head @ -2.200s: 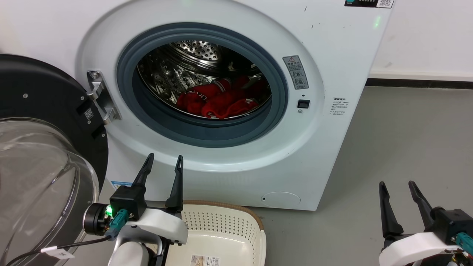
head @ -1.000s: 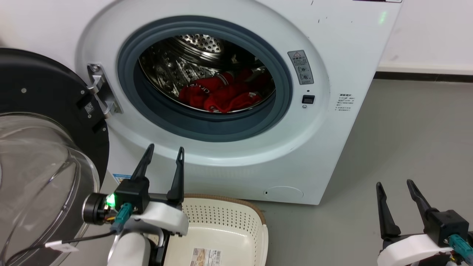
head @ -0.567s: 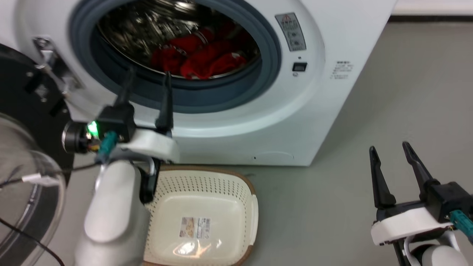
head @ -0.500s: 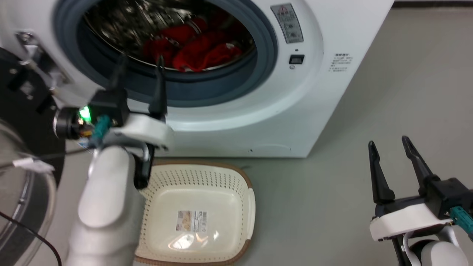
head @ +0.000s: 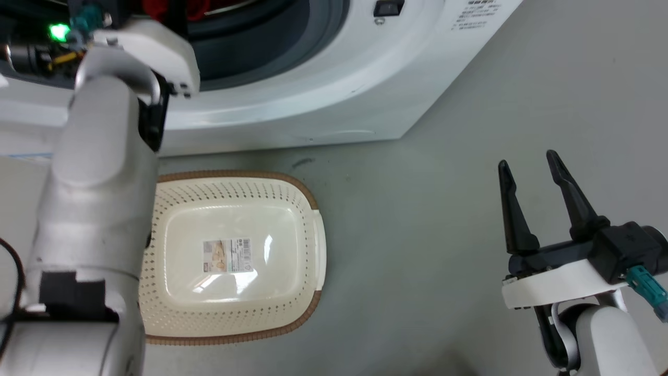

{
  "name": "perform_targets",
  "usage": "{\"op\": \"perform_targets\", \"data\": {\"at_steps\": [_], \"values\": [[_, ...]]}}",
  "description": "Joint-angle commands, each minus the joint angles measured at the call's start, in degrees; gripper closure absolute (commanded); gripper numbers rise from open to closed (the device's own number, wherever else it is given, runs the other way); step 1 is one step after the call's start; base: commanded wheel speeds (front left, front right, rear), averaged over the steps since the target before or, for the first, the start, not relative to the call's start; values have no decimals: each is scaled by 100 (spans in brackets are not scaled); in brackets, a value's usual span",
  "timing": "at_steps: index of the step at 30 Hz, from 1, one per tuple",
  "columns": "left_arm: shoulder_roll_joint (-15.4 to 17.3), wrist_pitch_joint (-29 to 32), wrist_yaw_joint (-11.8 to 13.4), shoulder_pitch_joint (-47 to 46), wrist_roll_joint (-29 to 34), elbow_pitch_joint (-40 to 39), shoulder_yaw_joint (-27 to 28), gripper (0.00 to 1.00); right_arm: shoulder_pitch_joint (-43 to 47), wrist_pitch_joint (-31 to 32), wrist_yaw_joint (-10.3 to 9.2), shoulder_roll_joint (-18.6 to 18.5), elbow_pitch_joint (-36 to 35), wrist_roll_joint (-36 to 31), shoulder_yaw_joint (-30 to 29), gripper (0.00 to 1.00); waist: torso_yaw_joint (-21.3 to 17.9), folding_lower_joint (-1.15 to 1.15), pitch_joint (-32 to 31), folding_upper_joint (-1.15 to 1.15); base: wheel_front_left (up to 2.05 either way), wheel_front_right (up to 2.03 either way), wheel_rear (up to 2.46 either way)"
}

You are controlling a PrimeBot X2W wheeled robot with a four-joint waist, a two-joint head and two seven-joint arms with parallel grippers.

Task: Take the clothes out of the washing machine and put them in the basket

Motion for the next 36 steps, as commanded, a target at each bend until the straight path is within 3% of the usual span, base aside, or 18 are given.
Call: {"op": "perform_targets", "data": {"at_steps": [1, 9, 20, 21, 22, 23, 24, 25, 29, 32, 33, 36], "values": [[83, 103, -50, -334, 40, 232, -34, 0, -139, -53, -4, 10, 14, 49, 77, 0, -138, -1, 360, 0, 0, 0, 0], [349, 923, -239, -1554, 29, 1383, -230, 0, -330, -177, -4, 8, 140, 201, 487, 0, -387, -1, 770, 0, 0, 0, 0], [598, 2551, -319, -2296, -163, 2326, -291, 0, -441, -321, -4, 8, 428, 452, 812, 0, -673, -1, 932, 0, 0, 0, 0], [602, 2698, -322, -2321, -198, 2358, -282, 13, -444, -324, -3, 8, 449, 473, 827, 0, -682, -1, 930, 0, 0, 0, 0], [602, 2698, -322, -2321, -198, 2358, -282, 13, -444, -324, -3, 8, 449, 473, 827, 0, -682, -1, 930, 0, 0, 0, 0], [601, 2814, -324, -2348, -232, 2387, -267, 51, -455, -333, -4, 8, 470, 477, 843, 0, -690, -1, 931, 0, 0, 0, 0], [596, 2910, -324, -2360, -248, 2408, -267, 70, -472, -341, -4, 8, 487, 487, 857, 0, -695, -1, 931, 0, 0, 0, 0], [605, 2970, -301, -2369, -259, 2418, -265, 100, -496, -345, -4, 8, 502, 505, 864, 0, -699, -1, 933, 0, 0, 0, 0], [590, 2977, -236, -2339, -329, 2403, -251, 100, -545, -357, -4, 8, 575, 532, 859, 0, -695, -1, 899, 0, 0, 0, 0], [548, 2184, -184, -2138, -397, 2136, -231, 100, -584, -371, -4, 8, 650, 555, 796, 0, -635, -1, 769, 0, 0, 0, 0], [548, 2184, -184, -2138, -397, 2136, -231, 100, -584, -371, -4, 8, 650, 555, 796, 0, -635, -1, 769, 0, 0, 0, 0], [481, 1156, -193, -1750, -508, 1930, -186, 100, -602, -379, -4, 8, 716, 532, 736, 0, -552, -1, 492, 0, 0, 0, 0]]}}
